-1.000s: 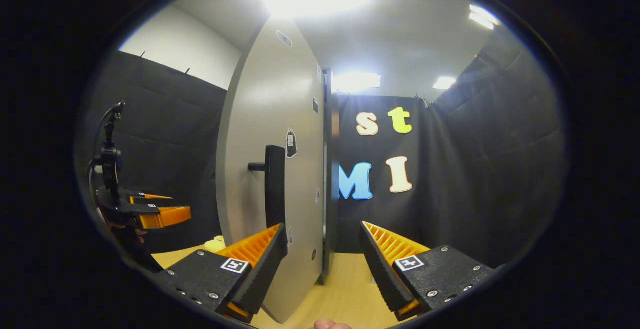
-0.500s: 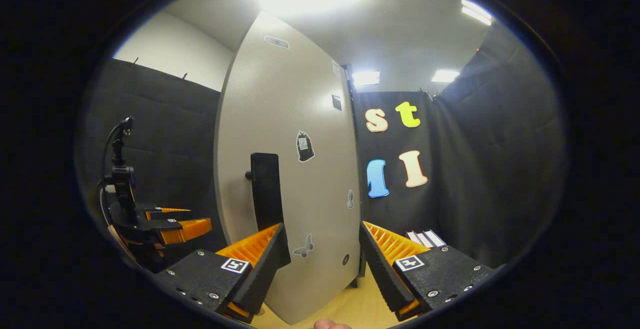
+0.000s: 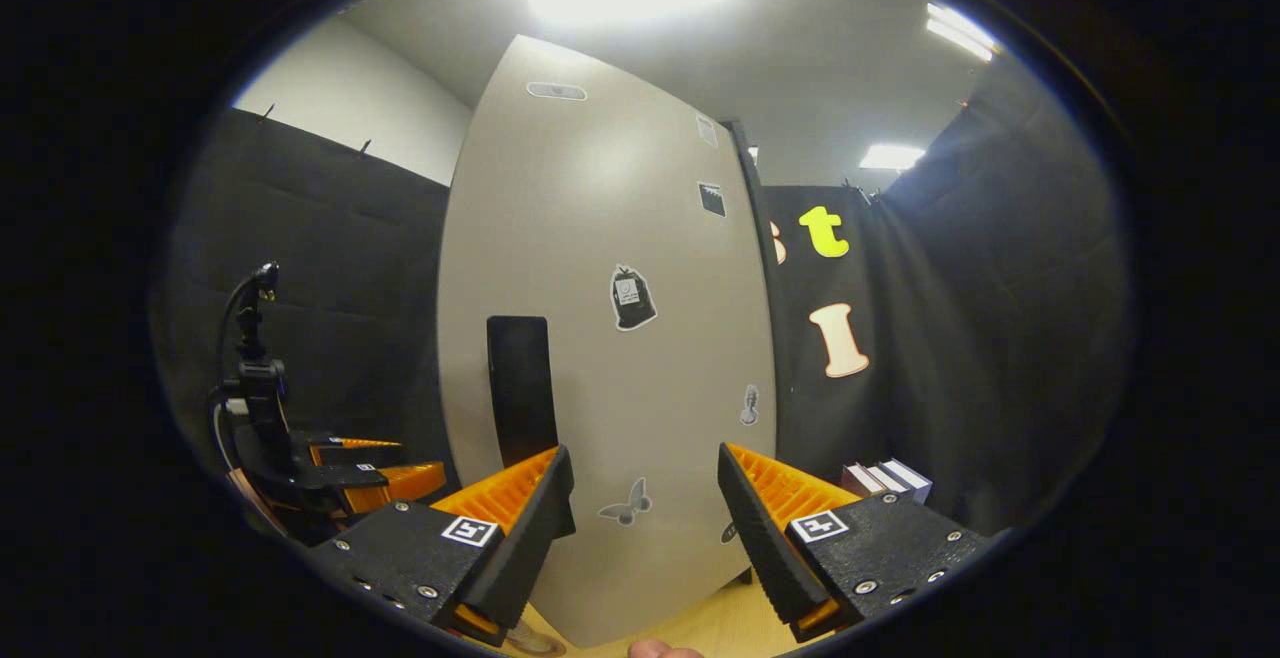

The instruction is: Open the cabinet door with the right hand, grasp the bottle in the cabinet with the left hand and place it on the coaster, then close the cabinet door with the right hand.

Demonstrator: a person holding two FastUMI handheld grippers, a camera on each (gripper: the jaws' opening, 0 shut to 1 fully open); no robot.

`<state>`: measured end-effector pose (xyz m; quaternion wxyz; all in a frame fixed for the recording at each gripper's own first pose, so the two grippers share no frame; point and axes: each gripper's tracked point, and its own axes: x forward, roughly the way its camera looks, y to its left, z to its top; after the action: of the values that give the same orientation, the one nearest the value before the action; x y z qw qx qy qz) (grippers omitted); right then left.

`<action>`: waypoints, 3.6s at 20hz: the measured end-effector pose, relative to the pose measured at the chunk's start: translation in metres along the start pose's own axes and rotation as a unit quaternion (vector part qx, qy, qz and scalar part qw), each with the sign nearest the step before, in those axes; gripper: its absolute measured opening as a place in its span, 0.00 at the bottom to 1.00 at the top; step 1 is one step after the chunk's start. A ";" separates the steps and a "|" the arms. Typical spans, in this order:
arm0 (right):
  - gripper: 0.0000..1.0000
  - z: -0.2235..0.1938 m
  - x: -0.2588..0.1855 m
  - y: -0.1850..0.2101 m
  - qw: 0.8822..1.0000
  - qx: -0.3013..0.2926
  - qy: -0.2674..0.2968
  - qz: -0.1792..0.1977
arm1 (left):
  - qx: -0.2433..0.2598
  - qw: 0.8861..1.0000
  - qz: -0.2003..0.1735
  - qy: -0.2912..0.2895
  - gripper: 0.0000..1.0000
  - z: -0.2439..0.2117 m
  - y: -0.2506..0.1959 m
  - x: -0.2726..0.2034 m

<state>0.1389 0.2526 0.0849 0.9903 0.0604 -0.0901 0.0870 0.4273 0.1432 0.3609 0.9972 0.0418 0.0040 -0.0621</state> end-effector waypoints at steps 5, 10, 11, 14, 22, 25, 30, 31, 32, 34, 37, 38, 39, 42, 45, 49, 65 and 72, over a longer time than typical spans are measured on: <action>0.91 -0.001 0.022 0.014 1.000 -0.001 0.000 0.000 | -0.005 1.000 -0.005 -0.005 0.81 0.002 0.016 0.004; 0.91 -0.011 0.036 0.000 1.000 -0.002 0.023 -0.020 | -0.021 0.999 0.028 -0.020 0.80 0.010 0.027 0.004; 0.91 -0.014 0.038 -0.003 0.999 -0.003 0.029 -0.022 | -0.031 0.999 0.038 -0.023 0.80 0.013 0.027 0.003; 0.92 -0.023 0.048 -0.012 0.998 -0.018 0.049 -0.034 | -0.059 0.995 0.064 -0.040 0.87 0.025 0.022 -0.008; 0.92 -0.026 0.069 -0.020 0.996 -0.032 0.075 -0.035 | -0.031 0.996 0.052 -0.064 0.75 0.061 -0.021 0.009; 0.92 -0.023 0.076 -0.025 0.997 -0.029 0.074 -0.023 | -0.027 0.997 0.050 -0.057 0.77 0.059 -0.028 0.022; 0.92 -0.021 0.085 -0.031 0.997 -0.026 0.071 -0.010 | -0.003 0.997 0.054 -0.062 0.80 0.070 -0.032 0.040; 0.92 -0.021 0.086 -0.032 0.997 -0.026 0.067 -0.008 | 0.002 0.996 0.056 -0.063 0.80 0.069 -0.031 0.041; 0.92 -0.021 0.086 -0.034 0.998 -0.027 0.063 -0.006 | 0.005 0.996 0.057 -0.066 0.80 0.070 -0.030 0.043; 0.92 -0.020 0.087 -0.040 0.998 -0.028 0.047 -0.015 | 0.008 0.995 0.064 -0.078 0.81 0.068 -0.024 0.049; 0.92 -0.028 0.088 -0.044 0.998 -0.027 0.055 -0.015 | 0.020 0.995 0.072 -0.072 0.80 0.064 -0.019 0.060; 0.92 -0.028 0.089 -0.046 0.998 -0.032 0.055 -0.016 | 0.020 0.995 0.071 -0.074 0.80 0.065 -0.020 0.058; 0.92 -0.028 0.091 -0.049 0.998 -0.033 0.056 -0.017 | 0.018 0.995 0.071 -0.074 0.80 0.065 -0.020 0.057; 0.92 -0.030 0.095 -0.049 0.998 -0.025 0.056 -0.020 | 0.020 0.995 0.070 -0.074 0.80 0.066 -0.018 0.062; 0.92 -0.030 0.098 -0.050 0.998 -0.022 0.055 -0.021 | 0.022 0.994 0.072 -0.074 0.80 0.065 -0.016 0.063; 0.92 -0.031 0.100 -0.050 0.998 -0.026 0.052 -0.022 | 0.020 0.994 0.074 -0.078 0.80 0.068 -0.015 0.064; 0.92 -0.025 0.098 -0.055 0.997 -0.020 0.048 -0.051 | 0.004 0.994 0.076 -0.077 0.81 0.072 -0.013 0.063; 0.92 -0.022 0.096 -0.057 0.997 -0.014 0.045 -0.056 | -0.010 0.994 0.083 -0.073 0.80 0.073 -0.011 0.064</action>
<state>0.2461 0.2151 0.0761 0.9974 0.0475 -0.0430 0.0329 0.4893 0.1188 0.4323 0.9969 0.0276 -0.0715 0.0180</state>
